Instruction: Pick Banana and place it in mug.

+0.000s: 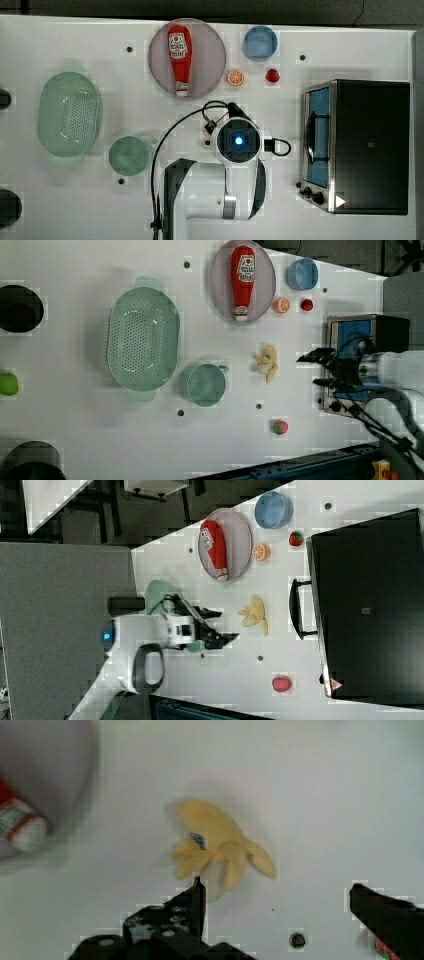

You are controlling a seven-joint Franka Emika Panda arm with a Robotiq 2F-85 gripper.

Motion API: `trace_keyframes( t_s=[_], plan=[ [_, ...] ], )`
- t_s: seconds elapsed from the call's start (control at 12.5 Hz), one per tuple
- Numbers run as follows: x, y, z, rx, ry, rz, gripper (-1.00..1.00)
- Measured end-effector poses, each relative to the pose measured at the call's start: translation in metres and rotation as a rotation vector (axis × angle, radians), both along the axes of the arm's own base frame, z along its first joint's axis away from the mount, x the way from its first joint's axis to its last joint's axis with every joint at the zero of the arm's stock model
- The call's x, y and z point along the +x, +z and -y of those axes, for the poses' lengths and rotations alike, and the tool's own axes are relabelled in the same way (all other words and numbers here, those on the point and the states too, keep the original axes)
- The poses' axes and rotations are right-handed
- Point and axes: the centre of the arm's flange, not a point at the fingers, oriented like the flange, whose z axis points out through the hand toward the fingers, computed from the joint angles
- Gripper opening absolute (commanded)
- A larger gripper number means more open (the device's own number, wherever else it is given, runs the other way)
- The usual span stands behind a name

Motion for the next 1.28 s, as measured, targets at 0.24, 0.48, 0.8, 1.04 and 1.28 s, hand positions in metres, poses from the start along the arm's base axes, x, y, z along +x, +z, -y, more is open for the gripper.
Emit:
trace_keyframes(
  t_s=[0.24, 0.48, 0.8, 1.04, 1.28],
  plan=[
    [0.001, -0.042, 0.012, -0.009, -0.012, 0.007, 1.0],
    [0.003, -0.082, 0.002, -0.017, 0.022, 0.025, 1.0],
    [-0.005, -0.139, -0.008, -0.007, 0.026, 0.013, 1.0],
    [-0.011, -0.158, -0.008, -0.015, 0.047, 0.022, 0.7],
    [-0.004, -0.152, -0.011, -0.016, 0.037, 0.083, -0.04]
  ],
)
